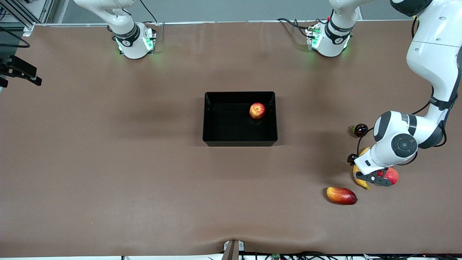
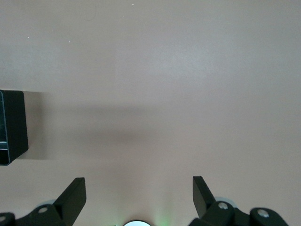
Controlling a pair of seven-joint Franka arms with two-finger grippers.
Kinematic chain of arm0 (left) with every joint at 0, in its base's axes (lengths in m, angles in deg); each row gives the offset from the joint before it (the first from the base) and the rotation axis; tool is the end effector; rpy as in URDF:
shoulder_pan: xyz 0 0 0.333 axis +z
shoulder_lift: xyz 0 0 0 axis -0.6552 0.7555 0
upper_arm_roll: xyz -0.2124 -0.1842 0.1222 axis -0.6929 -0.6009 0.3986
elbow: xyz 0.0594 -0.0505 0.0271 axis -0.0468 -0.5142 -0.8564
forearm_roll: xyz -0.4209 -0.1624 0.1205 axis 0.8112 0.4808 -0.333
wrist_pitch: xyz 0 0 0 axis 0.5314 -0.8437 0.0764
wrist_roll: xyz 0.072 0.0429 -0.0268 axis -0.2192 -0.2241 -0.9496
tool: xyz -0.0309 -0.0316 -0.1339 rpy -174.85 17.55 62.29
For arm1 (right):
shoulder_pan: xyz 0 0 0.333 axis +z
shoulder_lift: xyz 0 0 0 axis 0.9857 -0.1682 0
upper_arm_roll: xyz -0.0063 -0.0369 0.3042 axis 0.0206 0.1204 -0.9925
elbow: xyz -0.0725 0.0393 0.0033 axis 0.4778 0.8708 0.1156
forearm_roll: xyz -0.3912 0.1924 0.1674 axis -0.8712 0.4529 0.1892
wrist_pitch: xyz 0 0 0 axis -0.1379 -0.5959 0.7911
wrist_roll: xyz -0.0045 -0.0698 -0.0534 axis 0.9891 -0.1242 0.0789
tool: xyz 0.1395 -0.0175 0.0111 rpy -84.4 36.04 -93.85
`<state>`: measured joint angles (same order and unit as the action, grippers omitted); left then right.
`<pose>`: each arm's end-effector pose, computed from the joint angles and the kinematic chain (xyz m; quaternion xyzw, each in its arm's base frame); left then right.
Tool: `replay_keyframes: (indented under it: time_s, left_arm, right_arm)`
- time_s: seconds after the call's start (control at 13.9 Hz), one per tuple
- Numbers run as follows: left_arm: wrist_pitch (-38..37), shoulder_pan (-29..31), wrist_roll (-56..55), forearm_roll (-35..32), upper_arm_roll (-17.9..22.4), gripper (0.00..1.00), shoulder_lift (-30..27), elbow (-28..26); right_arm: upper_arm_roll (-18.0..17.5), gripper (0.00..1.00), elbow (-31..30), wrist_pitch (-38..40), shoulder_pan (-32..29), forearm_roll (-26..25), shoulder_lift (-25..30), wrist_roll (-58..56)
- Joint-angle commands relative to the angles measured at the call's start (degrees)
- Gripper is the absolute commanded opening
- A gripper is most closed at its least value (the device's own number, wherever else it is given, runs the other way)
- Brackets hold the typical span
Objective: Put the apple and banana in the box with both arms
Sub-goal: 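Lower the left gripper and grasp the banana by its middle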
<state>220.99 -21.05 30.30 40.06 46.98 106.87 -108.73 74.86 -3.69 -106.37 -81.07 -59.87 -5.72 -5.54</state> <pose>0.7138 -0.0008 0.1046 -0.9845 0.1630 0.0116 0.0631 0.6027 -0.0469 0.6286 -0.9995 -0.0208 0.0235 0.0080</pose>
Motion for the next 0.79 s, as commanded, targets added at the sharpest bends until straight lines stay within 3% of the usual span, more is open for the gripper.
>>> replay_keyframes:
  time_s: [0.0,0.07,0.14,0.22,0.43,0.72]
  left_arm:
    - [1.4,0.9,0.5,-1.3,-0.3,0.50,0.2,-0.8]
    - [1.4,0.9,0.5,-1.4,-0.3,0.36,0.2,-0.9]
    - [1.0,0.9,1.1,-2.1,-0.3,0.11,-0.1,-1.0]
    - [0.8,0.7,1.0,-3.2,-0.3,0.00,-0.5,-1.1]
    - [-1.1,0.8,1.9,-3.3,-1.0,0.00,-4.1,-1.1]
    - [-13.5,0.9,2.1,-2.1,-6.6,0.00,-11.7,-0.4]
  right_arm:
    - [-0.6,1.00,-0.5,-0.2,-1.1,1.0,1.0,-0.4]
    - [-0.6,1.00,-0.5,-0.2,-1.2,1.0,1.0,-0.4]
    - [-0.6,1.00,-0.5,-0.2,-1.1,1.0,1.0,-0.4]
    - [-0.6,1.00,-0.5,-0.2,-1.1,1.0,0.9,-0.4]
    - [-0.6,1.00,-0.5,-0.2,-1.1,1.0,1.0,-0.4]
    - [-0.6,1.00,-0.5,-0.3,-1.1,1.0,0.9,-0.4]
